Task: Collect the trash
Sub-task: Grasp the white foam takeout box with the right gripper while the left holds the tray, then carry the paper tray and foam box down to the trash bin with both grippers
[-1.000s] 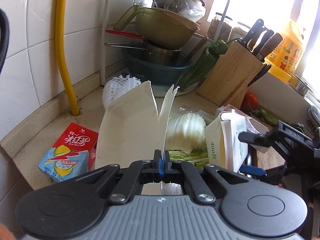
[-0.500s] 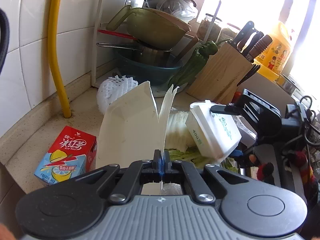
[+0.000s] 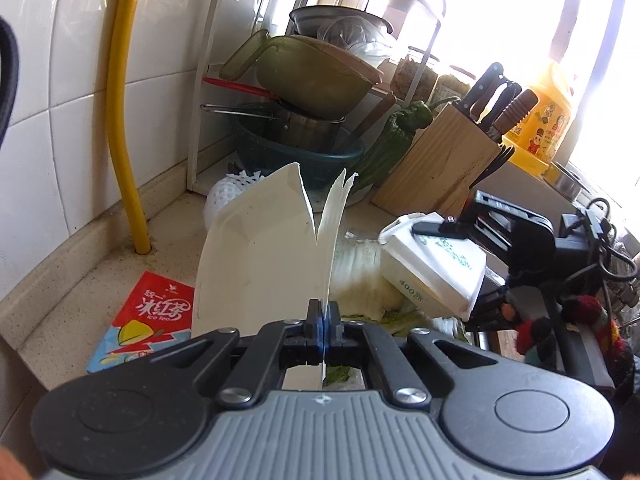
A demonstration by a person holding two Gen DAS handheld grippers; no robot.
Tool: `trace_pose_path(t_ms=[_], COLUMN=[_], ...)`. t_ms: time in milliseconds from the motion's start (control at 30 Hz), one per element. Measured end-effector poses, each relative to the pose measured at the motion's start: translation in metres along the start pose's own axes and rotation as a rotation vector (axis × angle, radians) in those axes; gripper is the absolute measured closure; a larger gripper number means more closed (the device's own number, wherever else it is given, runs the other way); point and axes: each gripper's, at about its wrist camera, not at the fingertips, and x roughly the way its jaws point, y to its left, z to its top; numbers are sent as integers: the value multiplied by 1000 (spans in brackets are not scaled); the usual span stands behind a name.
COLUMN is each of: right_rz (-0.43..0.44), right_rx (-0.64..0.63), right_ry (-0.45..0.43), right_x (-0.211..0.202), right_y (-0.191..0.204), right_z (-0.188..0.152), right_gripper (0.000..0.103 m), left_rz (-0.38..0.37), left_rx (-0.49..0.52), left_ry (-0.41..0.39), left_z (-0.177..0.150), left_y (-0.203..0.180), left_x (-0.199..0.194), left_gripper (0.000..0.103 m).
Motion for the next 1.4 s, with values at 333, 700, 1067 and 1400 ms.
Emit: trace_pose_path(t_ms=[333, 700, 1067, 1400], right_rz=[101, 175, 213, 240], right_rx=[-37, -127, -365, -573], right_ry=[-27, 30, 212, 408], right_x=[-50, -84, -90, -78], right_y=[0, 7, 36, 59], right_z=[-14, -23, -49, -101], right_gripper=[52, 53, 53, 53], left_rz=[-5, 130, 307, 491], left_rx=[62, 96, -3, -108], left_ry=[-22, -110, -123, -146], left_z=[-3, -13, -46, -83], left_y=[-13, -56, -77, -77], left_x=[-1, -25, -55, -95], left_gripper=[101, 101, 101, 101])
